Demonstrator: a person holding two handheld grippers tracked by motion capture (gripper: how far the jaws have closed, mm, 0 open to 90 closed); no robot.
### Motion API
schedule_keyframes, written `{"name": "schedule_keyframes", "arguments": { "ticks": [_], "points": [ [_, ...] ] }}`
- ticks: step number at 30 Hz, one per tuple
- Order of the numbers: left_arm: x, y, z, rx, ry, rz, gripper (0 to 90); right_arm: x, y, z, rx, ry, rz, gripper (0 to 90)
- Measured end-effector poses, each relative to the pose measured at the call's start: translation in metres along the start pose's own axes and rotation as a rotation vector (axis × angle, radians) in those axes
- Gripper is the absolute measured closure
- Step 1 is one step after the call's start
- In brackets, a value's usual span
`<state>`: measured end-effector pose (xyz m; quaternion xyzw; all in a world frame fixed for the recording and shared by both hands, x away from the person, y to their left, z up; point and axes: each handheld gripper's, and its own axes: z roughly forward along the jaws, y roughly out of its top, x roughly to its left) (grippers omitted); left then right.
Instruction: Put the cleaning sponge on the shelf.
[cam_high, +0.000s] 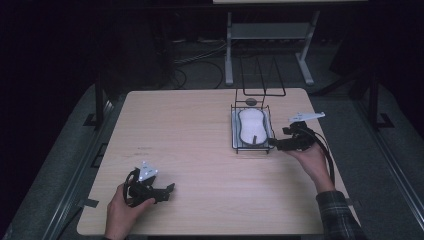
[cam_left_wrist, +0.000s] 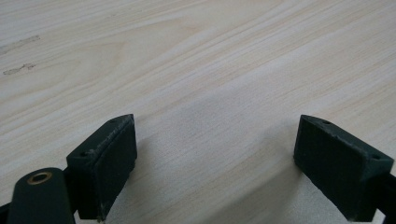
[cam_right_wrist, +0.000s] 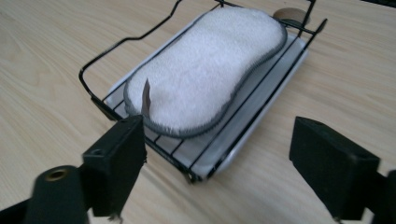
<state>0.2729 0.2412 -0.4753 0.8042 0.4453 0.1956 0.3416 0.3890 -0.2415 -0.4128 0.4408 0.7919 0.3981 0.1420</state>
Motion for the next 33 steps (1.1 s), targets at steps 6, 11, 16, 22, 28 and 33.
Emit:
{"name": "schedule_keyframes", "arguments": {
  "ticks": [6, 11, 16, 22, 28, 33],
  "points": [
    [0.0, 0.0, 0.0, 0.0, 0.0, 0.001, 12.5, 0.003, -0.015, -0.013, 0.0, -0.01, -0.004, 15.1],
    [0.0, 0.0, 0.0, 0.0, 0.0, 0.0, 12.5, 0.004, -0.027, -0.022, -0.001, -0.01, -0.018, 14.6],
    [0.0, 0.0, 0.0, 0.0, 0.001, 0.001, 12.5, 0.007, -0.04, -0.031, 0.009, -0.009, -0.025, 14.0],
    [0.0, 0.0, 0.0, 0.0, 0.0, 0.0, 12.5, 0.011, -0.058, -0.041, 0.034, -0.02, -0.031, 14.2],
    [0.0, 0.0, 0.0, 0.002, 0.0, 0.003, 12.5, 0.012, -0.077, -0.049, 0.048, -0.033, -0.027, 14.2],
    [0.0, 0.0, 0.0, -0.001, 0.0, 0.003, 12.5, 0.011, -0.092, -0.056, 0.046, -0.046, -0.009, 14.1]
  ]
}}
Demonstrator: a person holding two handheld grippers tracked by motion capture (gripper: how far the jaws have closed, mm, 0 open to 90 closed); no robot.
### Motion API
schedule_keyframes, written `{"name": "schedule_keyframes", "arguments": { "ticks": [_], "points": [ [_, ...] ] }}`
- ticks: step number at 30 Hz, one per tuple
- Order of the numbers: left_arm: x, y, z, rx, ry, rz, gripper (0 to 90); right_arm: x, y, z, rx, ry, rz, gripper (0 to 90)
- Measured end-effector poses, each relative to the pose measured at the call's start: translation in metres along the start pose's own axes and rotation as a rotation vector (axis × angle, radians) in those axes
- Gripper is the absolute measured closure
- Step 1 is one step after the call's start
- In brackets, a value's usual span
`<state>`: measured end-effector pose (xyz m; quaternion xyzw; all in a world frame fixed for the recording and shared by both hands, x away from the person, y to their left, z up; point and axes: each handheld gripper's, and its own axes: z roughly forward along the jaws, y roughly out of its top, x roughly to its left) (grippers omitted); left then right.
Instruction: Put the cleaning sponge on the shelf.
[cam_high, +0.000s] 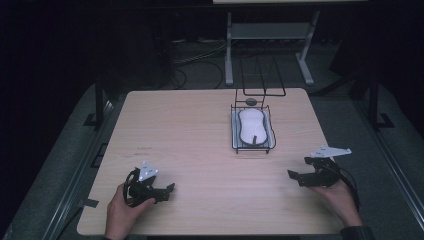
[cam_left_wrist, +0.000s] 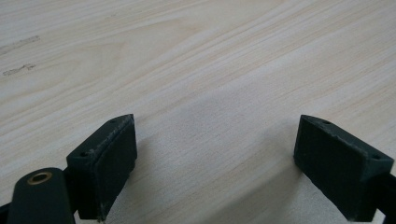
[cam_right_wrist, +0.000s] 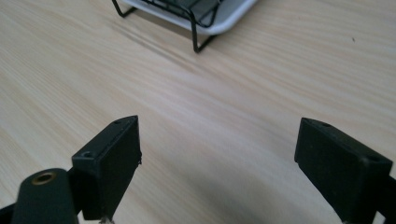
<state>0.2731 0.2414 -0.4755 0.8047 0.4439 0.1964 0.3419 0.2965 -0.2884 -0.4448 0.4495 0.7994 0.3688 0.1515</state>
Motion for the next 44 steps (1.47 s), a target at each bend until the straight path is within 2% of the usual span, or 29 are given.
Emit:
{"name": "schedule_keyframes", "arguments": {
  "ticks": [10, 19, 25, 44],
  "points": [
    [0.0, 0.0, 0.0, 0.0, 0.0, 0.0, 12.5, 0.0, -0.033, -0.004, 0.043, -0.041, 0.025, 9.3],
    [0.0, 0.0, 0.0, 0.0, 0.0, 0.0, 12.5, 0.0, -0.049, -0.002, 0.06, -0.066, 0.018, 4.6],
    [0.0, 0.0, 0.0, 0.0, 0.001, 0.001, 12.5, -0.001, -0.054, 0.0, 0.03, -0.084, -0.003, 2.6],
    [0.0, 0.0, 0.0, 0.0, 0.001, 0.001, 12.5, -0.001, -0.054, 0.0, 0.031, -0.086, -0.002, 2.5]
  ]
}}
